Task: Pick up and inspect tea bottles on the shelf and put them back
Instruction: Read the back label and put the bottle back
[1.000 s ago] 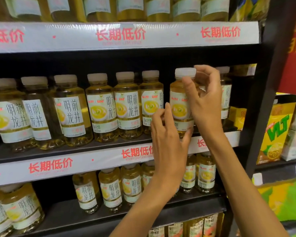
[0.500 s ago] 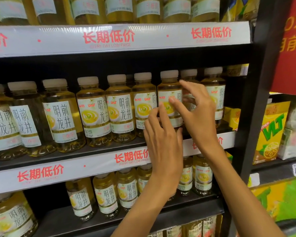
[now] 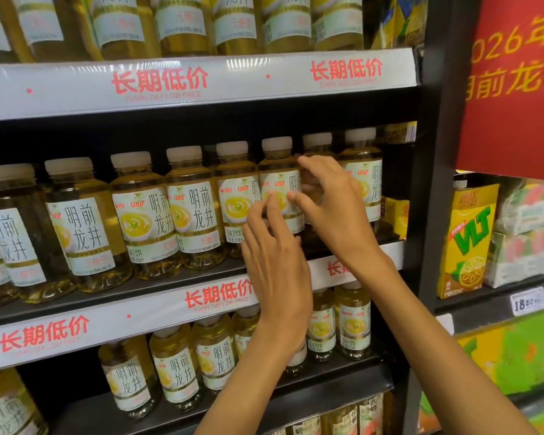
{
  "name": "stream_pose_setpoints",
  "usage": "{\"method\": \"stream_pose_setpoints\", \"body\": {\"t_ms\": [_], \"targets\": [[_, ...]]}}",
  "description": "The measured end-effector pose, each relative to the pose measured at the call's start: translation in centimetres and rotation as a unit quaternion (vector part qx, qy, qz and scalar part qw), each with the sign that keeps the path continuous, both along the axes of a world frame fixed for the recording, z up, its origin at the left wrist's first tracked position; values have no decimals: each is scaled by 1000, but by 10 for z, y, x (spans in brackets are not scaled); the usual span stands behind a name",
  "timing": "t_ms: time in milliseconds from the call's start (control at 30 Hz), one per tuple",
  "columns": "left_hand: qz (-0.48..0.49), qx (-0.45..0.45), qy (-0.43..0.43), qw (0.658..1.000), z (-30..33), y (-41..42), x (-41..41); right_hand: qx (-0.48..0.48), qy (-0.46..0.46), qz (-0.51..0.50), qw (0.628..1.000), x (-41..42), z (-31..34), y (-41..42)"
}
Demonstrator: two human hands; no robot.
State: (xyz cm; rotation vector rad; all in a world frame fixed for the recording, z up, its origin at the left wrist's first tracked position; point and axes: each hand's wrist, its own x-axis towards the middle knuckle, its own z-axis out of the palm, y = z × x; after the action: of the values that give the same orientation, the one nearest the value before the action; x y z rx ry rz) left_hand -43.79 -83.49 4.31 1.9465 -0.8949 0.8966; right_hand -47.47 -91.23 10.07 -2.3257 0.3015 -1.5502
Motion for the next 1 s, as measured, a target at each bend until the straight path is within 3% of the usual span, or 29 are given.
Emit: {"method": "stream_pose_setpoints", "body": {"t_ms": [100, 167, 300, 367, 433, 500, 633, 767, 900, 1000], "targets": [[-4, -10, 1, 1000, 0, 4, -1, -8, -55, -12, 998, -7, 6, -6], [-12, -20, 0, 1000, 1, 6, -4, -23, -77, -70, 994, -8, 16, -13], [-32, -22, -2, 999, 6, 6, -8, -101, 62, -260, 958, 3, 30, -24], [-47, -16, -2, 999, 8, 6, -9, -133, 111, -294, 940, 7, 31, -24], [-55, -8, 0, 998, 7, 6, -9, -133, 105, -290, 942, 7, 31, -24], [-57, -8, 2, 998, 5, 6, -8, -114, 75, -255, 957, 4, 30, -25], [-64, -20, 4, 998, 1, 7, -9, -35, -27, -79, 996, -12, 23, -23], [-94, -19, 9, 995, -3, 3, -13, -31, -102, 17, 994, -26, 9, -18], [-145, -13, 32, 989, -5, -1, -17, 47, -78, 108, 990, -28, -5, -11], [-196, -13, 71, 978, -5, 0, -18, 80, -114, 139, 981, -33, -8, -6]]}}
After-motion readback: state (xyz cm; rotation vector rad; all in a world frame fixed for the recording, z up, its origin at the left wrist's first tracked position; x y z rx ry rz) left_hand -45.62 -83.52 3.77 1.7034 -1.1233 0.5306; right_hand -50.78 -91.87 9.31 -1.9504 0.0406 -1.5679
